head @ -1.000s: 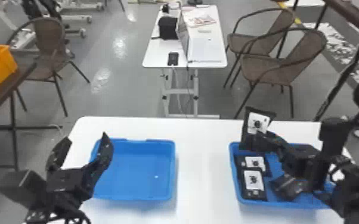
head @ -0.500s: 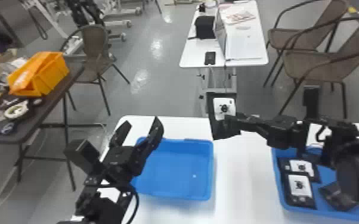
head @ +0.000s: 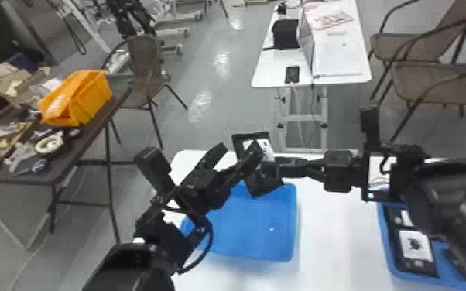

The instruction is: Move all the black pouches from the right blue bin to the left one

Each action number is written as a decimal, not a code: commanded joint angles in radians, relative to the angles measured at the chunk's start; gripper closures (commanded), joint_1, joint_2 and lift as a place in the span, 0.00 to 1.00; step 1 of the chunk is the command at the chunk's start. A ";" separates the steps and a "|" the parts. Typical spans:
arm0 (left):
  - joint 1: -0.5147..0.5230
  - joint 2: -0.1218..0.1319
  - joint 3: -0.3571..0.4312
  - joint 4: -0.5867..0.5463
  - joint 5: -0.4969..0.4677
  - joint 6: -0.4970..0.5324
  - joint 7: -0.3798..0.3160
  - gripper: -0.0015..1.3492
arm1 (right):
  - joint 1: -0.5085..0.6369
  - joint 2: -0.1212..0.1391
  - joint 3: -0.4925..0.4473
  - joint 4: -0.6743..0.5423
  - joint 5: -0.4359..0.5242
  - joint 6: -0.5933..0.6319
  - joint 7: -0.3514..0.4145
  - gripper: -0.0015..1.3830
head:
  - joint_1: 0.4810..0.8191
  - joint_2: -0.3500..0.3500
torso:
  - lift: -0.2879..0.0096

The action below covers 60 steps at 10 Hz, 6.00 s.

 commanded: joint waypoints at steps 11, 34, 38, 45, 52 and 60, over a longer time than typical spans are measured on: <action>0.066 -0.042 -0.011 -0.049 -0.118 -0.081 0.151 0.90 | -0.037 0.017 0.026 0.134 -0.091 -0.088 0.000 0.53 | 0.63 0.97 | 1.00; 0.241 -0.068 0.038 0.043 -0.361 -0.385 0.188 0.16 | 0.776 0.054 -0.583 -0.527 0.332 -0.252 -0.787 0.28 | 0.63 0.54 | 1.00; 0.249 -0.068 0.029 0.043 -0.361 -0.374 0.192 0.16 | 0.738 0.054 -0.563 -0.432 0.326 -0.251 -0.833 0.27 | 0.63 0.49 | 1.00; 0.242 -0.068 0.026 0.044 -0.356 -0.380 0.192 0.16 | 0.577 0.054 -0.458 -0.234 0.288 -0.141 -0.927 0.27 | 0.63 0.58 | 1.00; 0.239 -0.068 0.023 0.043 -0.361 -0.386 0.192 0.16 | 0.571 0.054 -0.404 -0.285 0.267 0.028 -0.994 0.27 | 0.63 0.63 | 1.00; 0.239 -0.068 0.021 0.044 -0.368 -0.405 0.192 0.16 | 0.545 0.033 -0.384 -0.263 0.270 0.097 -1.040 0.30 | 0.63 0.60 | 1.00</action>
